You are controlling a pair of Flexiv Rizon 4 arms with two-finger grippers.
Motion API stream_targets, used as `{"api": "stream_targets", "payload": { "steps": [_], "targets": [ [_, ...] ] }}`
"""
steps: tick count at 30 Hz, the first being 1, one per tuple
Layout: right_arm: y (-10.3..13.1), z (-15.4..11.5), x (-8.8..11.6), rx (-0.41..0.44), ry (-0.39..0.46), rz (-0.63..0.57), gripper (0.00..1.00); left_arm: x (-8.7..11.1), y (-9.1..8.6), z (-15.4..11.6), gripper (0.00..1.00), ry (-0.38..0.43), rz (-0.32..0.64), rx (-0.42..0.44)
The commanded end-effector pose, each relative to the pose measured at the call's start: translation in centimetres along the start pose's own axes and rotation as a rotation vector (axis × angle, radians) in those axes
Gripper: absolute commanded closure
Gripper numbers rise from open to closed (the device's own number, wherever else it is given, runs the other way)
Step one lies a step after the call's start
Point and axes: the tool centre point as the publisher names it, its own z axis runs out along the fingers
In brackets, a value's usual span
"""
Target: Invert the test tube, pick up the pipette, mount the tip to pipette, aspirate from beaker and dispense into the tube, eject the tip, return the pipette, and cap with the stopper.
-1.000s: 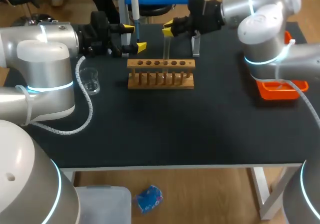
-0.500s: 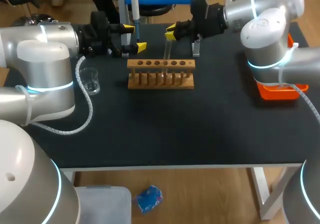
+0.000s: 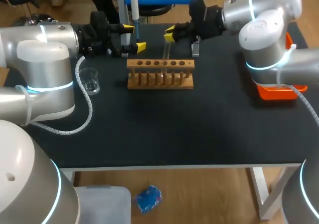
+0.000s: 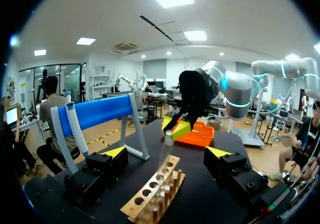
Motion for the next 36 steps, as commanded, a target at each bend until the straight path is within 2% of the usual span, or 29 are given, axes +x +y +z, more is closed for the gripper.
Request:
{"api": "stream_targets", "payload": {
  "steps": [1,2,3,11,15,21,22,23,24,36],
  "targets": [
    [-0.7,0.4,0.0,0.006,-0.001,-0.004,0.96,0.1,0.1,0.1,0.0,-0.005,0.001,0.004],
    [-0.5,0.3,0.1,0.007,-0.004,-0.01,0.51,0.1,0.1,0.1,0.0,-0.005,0.001,0.004],
    [-0.3,0.2,0.1,0.004,-0.007,-0.014,0.0,0.1,0.1,0.1,0.0,-0.005,0.001,0.004],
    [2.4,-1.7,0.6,-0.052,-0.014,-0.061,0.0,0.1,0.1,0.1,0.0,-0.005,0.001,0.004],
    [3.4,-2.5,0.5,-0.136,0.017,-0.043,0.0,0.1,0.1,0.1,0.0,-0.005,0.001,0.004],
    [3.4,-2.2,0.2,-0.236,0.084,-0.008,0.0,0.1,0.1,0.1,0.0,-0.005,0.001,0.004],
    [3.4,-2.0,0.2,-0.243,0.09,-0.008,0.17,0.1,0.1,0.1,0.0,-0.005,0.001,0.004],
    [3.3,-1.9,0.1,-0.255,0.099,0.011,0.64,0.1,0.1,0.1,0.0,-0.005,0.001,0.004],
    [3.3,-1.8,0.0,-0.263,0.112,0.019,1.0,0.1,0.1,0.1,0.0,-0.005,0.001,0.004],
    [3.5,-1.3,-0.4,-0.287,0.117,0.03,1.0,0.1,0.1,0.1,0.0,-0.005,0.001,0.004]
  ]
}}
